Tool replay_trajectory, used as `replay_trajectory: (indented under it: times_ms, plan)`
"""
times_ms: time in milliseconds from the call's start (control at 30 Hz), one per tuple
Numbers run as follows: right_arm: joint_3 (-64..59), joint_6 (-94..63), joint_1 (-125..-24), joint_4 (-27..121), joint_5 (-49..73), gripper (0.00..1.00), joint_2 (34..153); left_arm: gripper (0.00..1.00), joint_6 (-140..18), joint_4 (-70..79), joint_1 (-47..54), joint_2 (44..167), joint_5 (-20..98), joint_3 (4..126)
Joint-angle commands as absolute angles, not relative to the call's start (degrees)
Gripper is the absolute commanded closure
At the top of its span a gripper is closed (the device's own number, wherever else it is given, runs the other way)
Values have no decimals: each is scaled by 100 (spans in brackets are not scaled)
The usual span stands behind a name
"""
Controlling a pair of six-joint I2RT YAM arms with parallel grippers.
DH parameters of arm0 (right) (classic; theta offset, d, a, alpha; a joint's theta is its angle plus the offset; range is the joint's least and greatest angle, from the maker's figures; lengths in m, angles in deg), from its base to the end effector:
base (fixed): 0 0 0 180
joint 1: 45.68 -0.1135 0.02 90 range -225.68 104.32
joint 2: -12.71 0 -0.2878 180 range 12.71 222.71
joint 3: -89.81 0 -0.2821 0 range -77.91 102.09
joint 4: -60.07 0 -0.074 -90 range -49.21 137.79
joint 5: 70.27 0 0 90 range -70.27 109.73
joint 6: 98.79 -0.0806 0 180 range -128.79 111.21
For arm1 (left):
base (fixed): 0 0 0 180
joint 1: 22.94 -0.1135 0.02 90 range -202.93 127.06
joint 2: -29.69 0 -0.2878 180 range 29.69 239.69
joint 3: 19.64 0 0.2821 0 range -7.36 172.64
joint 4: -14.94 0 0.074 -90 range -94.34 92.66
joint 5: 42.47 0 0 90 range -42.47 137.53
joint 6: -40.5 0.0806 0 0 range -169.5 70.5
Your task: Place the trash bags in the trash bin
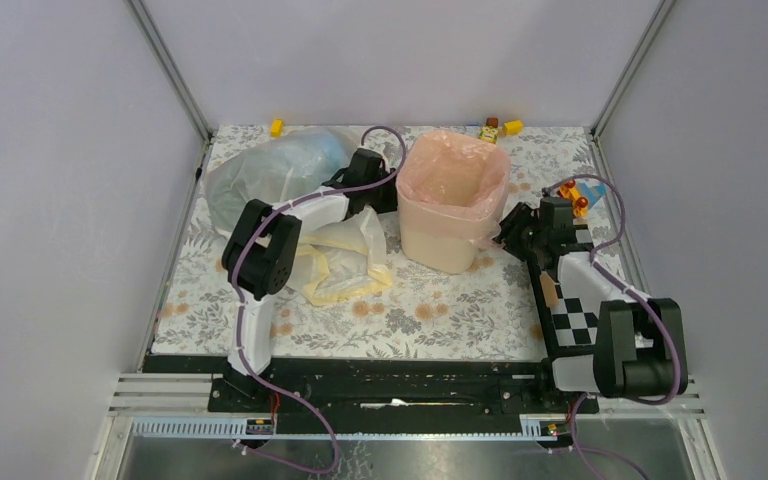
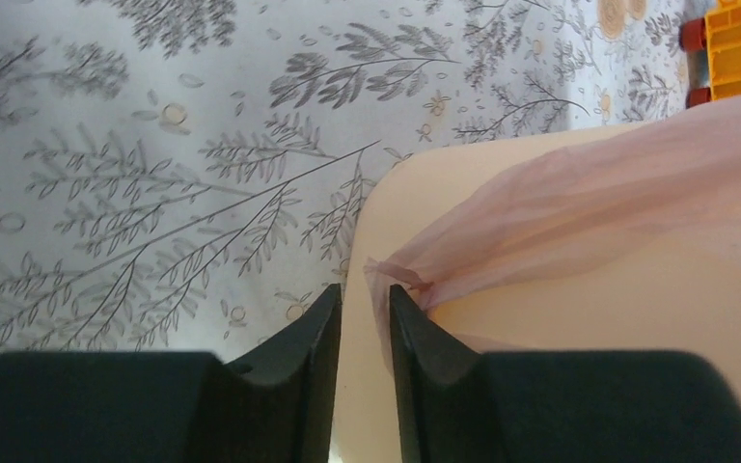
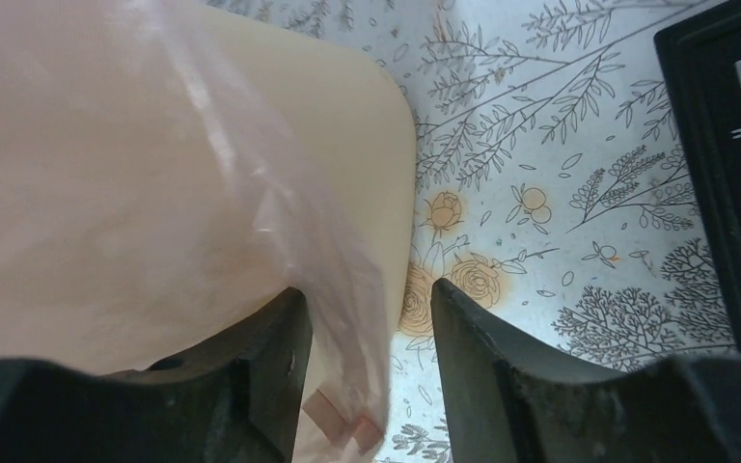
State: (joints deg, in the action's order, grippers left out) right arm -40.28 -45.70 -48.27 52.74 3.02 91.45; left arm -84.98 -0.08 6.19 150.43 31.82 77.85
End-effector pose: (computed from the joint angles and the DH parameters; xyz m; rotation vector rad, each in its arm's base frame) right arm 0.3316 0.0382 0.1705 0.5046 2.2042 0.6986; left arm 0.4657 -0.2845 0.1556 0.0270 2.3718 -0.8892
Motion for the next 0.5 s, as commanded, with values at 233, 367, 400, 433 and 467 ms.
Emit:
replay_trajectory:
  times_ms: [233,367,400,433,467]
  plan:
    - [-3158,-3855,-4855,3670,2537,15,7552,48,-8867,979,246,13363,3727,6522]
    - [-2467,-3543,-4860,2955,3079,14,7220,43,-8931,1034,102,12975,3712,6231]
    - [-2331,-3406,-4865,2928,3013,15,7112,42,-8931,1026,81,12900,3695,6193]
    - [-2214,-3159,-4861,2943,2814,15,6991,41,-8931,1011,80,12821,3695,6158]
    - [-2060,-2955,-4856,2954,2503,17,6951,41,-8931,1027,72,12702,3746,6099]
